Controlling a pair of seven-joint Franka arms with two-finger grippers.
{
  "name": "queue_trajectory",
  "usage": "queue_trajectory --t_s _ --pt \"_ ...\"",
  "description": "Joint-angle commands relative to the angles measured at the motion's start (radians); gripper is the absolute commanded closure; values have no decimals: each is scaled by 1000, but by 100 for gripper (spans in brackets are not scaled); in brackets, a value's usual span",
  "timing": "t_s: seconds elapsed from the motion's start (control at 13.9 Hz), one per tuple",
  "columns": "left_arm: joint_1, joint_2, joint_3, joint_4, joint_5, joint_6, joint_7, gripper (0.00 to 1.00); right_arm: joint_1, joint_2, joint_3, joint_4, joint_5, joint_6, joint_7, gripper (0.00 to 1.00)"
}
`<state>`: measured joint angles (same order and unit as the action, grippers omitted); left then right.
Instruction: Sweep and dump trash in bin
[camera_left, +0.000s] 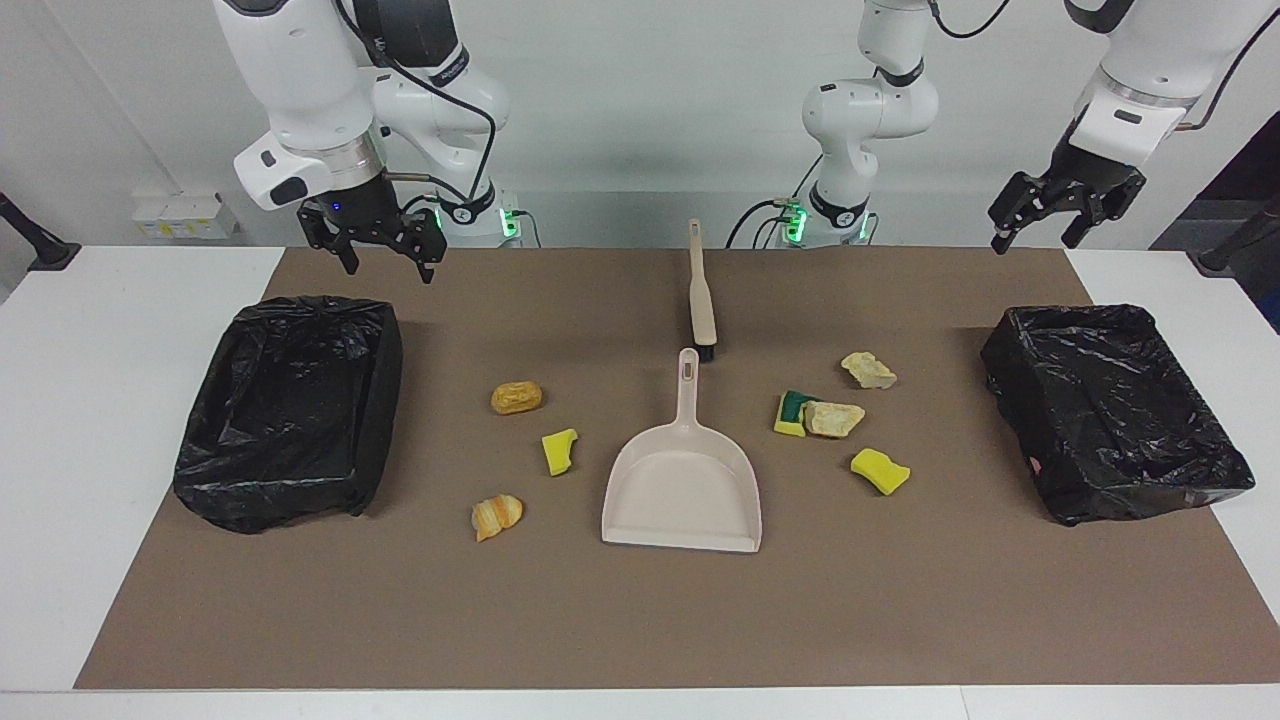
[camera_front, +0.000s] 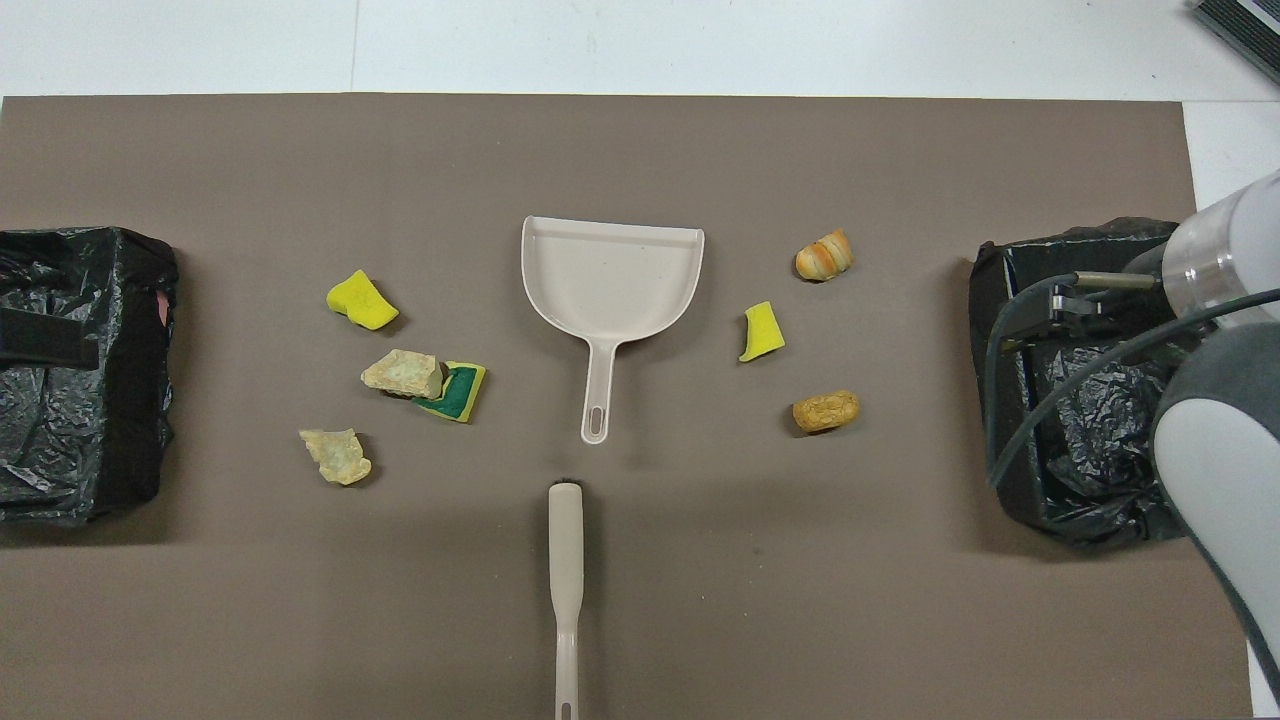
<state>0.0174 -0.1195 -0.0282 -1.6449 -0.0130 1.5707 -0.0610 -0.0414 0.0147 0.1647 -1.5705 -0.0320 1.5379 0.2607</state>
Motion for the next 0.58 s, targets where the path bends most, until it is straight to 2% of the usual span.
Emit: queue_trajectory --t_s 0.0,0.5 --pt "-8 -8 8 2 -1 -9 6 0 -9 -21 -1 -22 26 10 -26 0" --pt "-8 -8 8 0 -1 -9 6 0 -18 -19 -1 -20 26 14 -34 0"
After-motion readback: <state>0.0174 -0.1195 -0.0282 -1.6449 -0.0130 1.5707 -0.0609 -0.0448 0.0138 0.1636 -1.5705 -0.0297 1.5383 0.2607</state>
